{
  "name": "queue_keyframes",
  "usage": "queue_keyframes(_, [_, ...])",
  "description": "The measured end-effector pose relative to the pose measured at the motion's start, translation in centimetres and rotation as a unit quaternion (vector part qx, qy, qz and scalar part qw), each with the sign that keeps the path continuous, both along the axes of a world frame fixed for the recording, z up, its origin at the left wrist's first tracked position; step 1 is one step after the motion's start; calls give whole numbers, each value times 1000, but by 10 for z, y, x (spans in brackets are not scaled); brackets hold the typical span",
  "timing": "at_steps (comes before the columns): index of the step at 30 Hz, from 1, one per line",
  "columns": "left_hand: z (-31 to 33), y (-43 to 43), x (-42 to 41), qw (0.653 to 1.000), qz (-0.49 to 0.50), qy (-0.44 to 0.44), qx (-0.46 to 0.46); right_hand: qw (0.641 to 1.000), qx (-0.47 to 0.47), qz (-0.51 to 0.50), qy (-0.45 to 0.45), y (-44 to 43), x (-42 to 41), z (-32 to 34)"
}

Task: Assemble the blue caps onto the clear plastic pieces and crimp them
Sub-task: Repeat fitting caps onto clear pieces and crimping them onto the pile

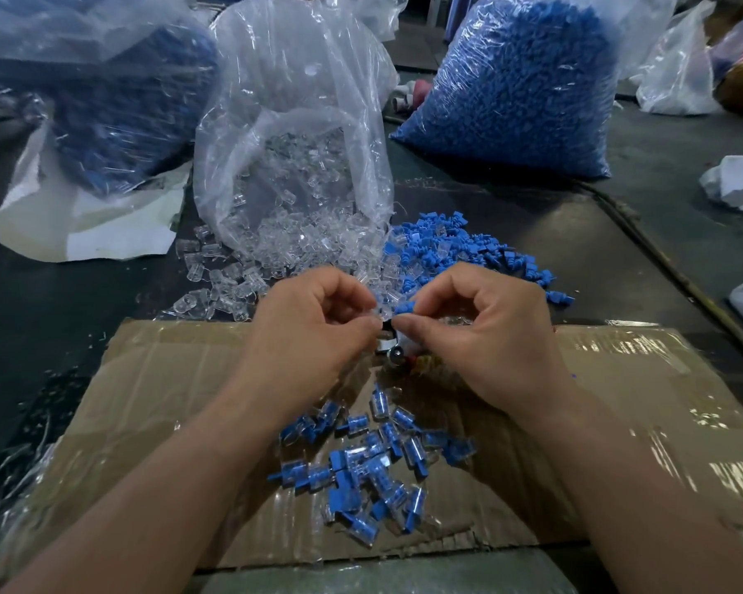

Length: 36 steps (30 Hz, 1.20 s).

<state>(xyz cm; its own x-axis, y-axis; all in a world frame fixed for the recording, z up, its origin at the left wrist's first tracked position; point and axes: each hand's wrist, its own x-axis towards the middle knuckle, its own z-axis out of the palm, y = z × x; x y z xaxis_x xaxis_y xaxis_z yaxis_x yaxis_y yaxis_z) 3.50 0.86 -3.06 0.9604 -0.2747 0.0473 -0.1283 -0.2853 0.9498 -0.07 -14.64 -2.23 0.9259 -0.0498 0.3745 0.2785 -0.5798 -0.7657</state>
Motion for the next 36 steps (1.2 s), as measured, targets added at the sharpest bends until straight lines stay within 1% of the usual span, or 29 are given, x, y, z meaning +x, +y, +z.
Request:
queue_keyframes(5, [0, 0, 1, 1000, 14, -7, -4, 999, -47, 20, -8, 3, 1, -3])
queue_keyframes(11, [2, -1, -2, 1000, -14, -23, 6, 987, -151, 6, -55, 1, 3, -5])
queue_keyframes(16, [1, 0, -1, 1000, -12, -21, -5, 979, -193, 54, -50, 3, 2, -5])
queue_keyframes(20, [3, 0, 0, 999, -22, -5, -34, 991, -124, 55, -18, 4, 2, -6])
queue_keyframes(23, [4, 1, 0, 997, -27, 22, -67, 996, -79, 32, -30, 3, 2, -6])
queue_keyframes(25, [5, 2, 2, 994, -29, 45, -93, 998, -40, 35, -24, 3, 2, -5])
queue_keyframes(28, [3, 2, 4, 990, -32, 71, -118, 998, -36, 44, -28, 3, 2, -6])
queue_keyframes(33, [3, 2, 3, 989, -39, 62, -129, 997, -26, 52, -46, 4, 2, -6])
queue_keyframes(36, [4, 3, 4, 985, -43, 82, -148, 996, -25, 73, -48, 4, 2, -7])
